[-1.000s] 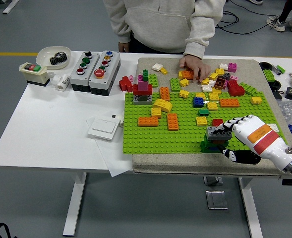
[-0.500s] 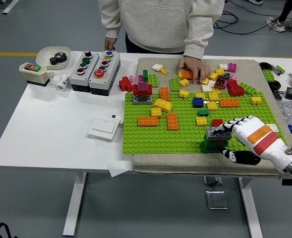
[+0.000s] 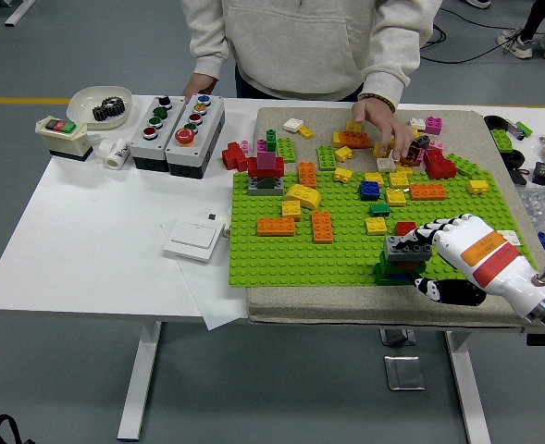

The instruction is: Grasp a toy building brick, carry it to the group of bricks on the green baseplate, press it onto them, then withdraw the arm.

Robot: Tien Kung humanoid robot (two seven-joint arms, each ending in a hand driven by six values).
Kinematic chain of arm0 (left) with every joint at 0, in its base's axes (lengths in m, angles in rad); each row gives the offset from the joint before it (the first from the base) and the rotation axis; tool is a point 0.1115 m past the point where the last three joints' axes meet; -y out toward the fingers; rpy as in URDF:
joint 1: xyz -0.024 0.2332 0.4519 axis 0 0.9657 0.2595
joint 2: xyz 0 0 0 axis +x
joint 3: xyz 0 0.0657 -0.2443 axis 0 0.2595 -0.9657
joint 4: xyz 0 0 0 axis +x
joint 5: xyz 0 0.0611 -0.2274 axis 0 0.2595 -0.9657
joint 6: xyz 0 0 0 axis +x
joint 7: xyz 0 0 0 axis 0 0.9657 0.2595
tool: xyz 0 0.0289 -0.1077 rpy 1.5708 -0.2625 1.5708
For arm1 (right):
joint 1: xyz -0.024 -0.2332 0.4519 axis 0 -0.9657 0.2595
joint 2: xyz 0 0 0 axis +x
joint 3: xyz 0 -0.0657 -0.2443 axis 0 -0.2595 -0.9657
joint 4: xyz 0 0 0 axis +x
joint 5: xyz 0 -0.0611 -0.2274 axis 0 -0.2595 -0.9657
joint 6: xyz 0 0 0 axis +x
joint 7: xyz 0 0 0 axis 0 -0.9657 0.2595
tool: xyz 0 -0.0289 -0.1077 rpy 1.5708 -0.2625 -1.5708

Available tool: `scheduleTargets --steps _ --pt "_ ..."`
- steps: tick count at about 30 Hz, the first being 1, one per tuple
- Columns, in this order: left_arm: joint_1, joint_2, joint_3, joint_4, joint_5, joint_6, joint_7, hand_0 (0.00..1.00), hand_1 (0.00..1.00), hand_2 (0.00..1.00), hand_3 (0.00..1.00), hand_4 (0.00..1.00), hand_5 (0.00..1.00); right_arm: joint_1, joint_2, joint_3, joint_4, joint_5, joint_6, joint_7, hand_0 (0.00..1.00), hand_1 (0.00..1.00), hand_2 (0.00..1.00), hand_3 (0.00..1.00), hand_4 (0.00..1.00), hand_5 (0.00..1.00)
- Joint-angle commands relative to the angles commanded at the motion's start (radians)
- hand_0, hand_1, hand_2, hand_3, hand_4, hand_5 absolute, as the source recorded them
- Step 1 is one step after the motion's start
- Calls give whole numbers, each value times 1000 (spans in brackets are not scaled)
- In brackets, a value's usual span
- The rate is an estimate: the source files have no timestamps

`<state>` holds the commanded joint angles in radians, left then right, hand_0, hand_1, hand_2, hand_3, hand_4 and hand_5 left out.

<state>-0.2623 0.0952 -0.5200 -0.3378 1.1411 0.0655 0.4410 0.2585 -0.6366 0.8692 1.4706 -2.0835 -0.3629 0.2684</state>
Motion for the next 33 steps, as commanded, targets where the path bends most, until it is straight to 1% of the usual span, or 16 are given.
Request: scheduleTargets --steps 10,27,33 --pt "0 0 0 0 1 0 0 646 709 726 579 645 641 -1 0 8 -21 -1 1 1 359 473 540 636 663 297" --pt "-1 0 -1 0 2 0 0 645 709 725 578 645 640 -5 -5 -2 -17 -4 7 0 357 471 541 638 665 297" --pt "1 0 -3 0 7 -1 1 644 709 727 579 644 639 -6 1 -14 -23 -5 8 0 353 472 541 638 664 297"
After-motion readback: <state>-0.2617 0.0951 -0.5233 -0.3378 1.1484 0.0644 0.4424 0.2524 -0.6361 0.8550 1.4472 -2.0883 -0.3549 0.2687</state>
